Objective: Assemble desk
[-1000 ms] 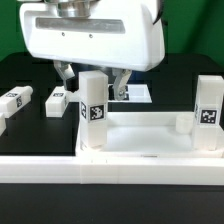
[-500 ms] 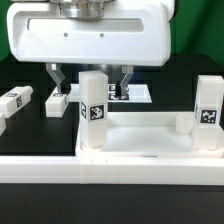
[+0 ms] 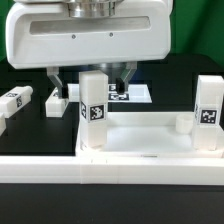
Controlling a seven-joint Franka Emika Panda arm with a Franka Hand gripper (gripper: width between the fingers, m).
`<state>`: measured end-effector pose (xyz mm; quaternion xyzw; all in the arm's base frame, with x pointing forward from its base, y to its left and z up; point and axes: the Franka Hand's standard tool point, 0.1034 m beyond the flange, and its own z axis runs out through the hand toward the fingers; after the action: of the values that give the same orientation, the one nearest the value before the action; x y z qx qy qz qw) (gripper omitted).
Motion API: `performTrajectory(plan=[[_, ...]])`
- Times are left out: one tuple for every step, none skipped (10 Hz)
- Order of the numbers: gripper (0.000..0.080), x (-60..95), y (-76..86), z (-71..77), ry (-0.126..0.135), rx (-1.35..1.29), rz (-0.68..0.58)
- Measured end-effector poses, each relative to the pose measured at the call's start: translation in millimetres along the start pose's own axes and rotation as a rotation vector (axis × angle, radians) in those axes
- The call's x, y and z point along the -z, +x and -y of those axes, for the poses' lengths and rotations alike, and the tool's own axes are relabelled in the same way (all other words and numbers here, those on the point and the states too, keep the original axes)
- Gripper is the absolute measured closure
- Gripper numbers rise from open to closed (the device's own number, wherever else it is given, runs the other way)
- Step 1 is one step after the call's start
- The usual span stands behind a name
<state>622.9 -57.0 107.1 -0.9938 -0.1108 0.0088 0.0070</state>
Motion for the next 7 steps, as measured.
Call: performTrajectory(plan=[[0.0272,0.0,0.0,0.0,0.000,-0.002,0.000],[0.0409,0.0,0.0,-0.1,0.000,-0.003,0.000],[0.0409,0.0,0.0,-0.1,0.000,-0.003,0.000],[0.0511,0.0,0.0,-0.1,0.001,-0.015,0.000],[0.0511,0.0,0.0,0.0,0.001,-0.032,0.000],[0.0511,0.0,0.0,0.0,0.001,-0.039,0.000],[0.0511,0.0,0.0,0.1,0.001,-0.087,-0.001]])
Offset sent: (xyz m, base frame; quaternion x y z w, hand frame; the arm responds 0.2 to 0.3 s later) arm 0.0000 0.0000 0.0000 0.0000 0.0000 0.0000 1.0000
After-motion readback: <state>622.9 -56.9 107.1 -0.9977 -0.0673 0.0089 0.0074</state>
